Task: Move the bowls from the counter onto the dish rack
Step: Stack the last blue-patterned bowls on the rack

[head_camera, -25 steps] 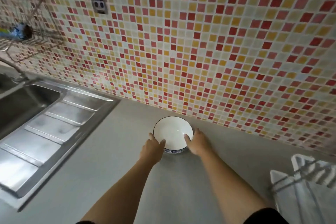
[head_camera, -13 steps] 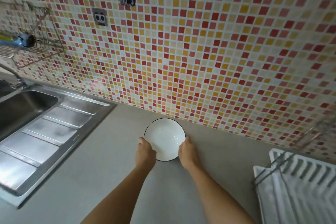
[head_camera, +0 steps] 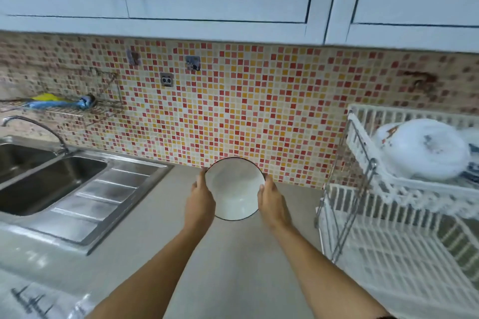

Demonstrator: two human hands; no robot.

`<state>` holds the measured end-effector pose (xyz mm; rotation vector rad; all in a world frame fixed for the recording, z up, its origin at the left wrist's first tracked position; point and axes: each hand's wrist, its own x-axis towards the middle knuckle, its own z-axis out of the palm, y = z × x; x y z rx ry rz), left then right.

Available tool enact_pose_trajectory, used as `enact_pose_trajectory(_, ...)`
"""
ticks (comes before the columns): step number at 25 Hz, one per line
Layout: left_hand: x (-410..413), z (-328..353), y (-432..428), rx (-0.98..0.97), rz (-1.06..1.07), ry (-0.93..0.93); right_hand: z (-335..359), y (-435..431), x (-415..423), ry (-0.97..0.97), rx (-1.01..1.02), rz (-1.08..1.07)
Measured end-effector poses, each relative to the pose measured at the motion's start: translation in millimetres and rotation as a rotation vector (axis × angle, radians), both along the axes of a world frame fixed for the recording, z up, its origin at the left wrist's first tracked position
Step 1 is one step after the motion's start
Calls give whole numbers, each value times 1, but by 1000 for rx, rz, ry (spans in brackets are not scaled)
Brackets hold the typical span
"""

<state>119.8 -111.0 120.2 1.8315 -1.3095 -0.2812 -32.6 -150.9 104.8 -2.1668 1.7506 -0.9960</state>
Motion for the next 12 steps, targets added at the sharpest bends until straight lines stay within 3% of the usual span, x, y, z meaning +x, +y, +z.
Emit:
enact_pose_trajectory(7,-24,72,48,-434,-196,181,104,72,-38,-353,-140,258)
enact_pose_trajectory(12,-53,124,68,-589,-487,395,165,102,-70,-409,-172,274)
